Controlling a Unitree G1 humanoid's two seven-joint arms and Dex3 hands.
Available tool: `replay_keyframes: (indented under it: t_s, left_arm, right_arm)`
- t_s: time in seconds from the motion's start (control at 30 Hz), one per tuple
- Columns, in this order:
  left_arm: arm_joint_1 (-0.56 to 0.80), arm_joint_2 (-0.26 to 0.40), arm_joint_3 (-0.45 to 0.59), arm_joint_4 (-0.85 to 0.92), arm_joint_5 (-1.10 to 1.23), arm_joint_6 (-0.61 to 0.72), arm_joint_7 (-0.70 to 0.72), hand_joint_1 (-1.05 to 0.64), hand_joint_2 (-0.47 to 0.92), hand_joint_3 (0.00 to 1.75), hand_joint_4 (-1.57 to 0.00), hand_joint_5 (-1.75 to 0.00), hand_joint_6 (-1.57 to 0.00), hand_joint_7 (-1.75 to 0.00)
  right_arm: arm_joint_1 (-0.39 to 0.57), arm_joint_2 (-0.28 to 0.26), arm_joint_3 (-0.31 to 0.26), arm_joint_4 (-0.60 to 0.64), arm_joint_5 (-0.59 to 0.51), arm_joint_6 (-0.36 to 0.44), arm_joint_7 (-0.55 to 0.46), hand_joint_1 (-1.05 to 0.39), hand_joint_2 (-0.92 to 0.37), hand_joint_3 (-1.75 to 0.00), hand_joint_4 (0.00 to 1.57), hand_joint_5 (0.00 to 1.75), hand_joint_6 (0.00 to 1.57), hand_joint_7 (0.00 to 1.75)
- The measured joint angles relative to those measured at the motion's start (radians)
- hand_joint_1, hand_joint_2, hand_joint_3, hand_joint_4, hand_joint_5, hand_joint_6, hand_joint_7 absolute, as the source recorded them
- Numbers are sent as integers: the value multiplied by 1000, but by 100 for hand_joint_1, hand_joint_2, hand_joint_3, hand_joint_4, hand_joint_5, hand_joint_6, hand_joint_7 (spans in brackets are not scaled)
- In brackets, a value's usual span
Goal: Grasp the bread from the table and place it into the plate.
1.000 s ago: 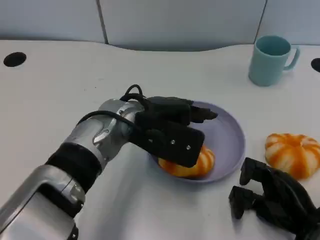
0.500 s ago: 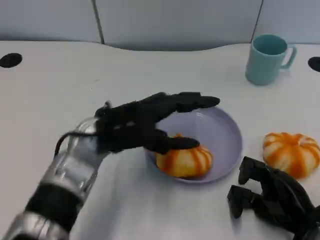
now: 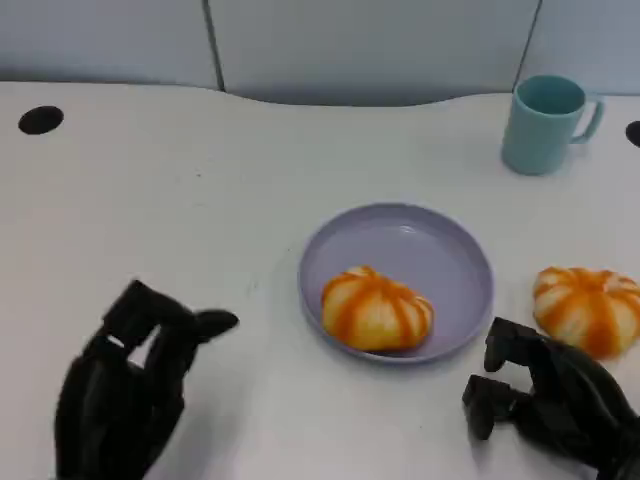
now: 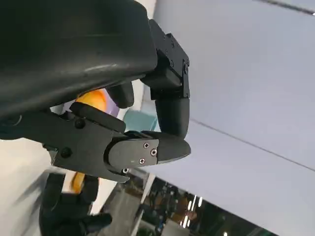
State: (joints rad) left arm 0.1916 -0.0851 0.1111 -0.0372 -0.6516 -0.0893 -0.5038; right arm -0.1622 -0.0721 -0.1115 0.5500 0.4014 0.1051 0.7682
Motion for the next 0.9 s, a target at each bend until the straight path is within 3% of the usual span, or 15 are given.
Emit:
replay_keyframes:
  t_s: [0.27,0.67,0.9]
  left_arm:
    - [45,-24,22,34,13,11,4,-48,92,38,-75,-175,-44,-175]
    - [6,-15,36,109,21,30,-23,-49,92,39,-71,-175,-39,-175]
    - [0,-1,45,128,-21,124,-52,-53,92,48,-73,-175,-48,-167]
  right_arm:
    - [-1,-1,-1,3,1,-4,6,-51,-92,-29,77,175,68,158]
    - [-20,-17,-6,38,2,-15,28,-52,-92,-32,76,175,65,157]
    - [-25,-23,-14,48,2,-17,32,-51,-92,-31,75,174,64,155]
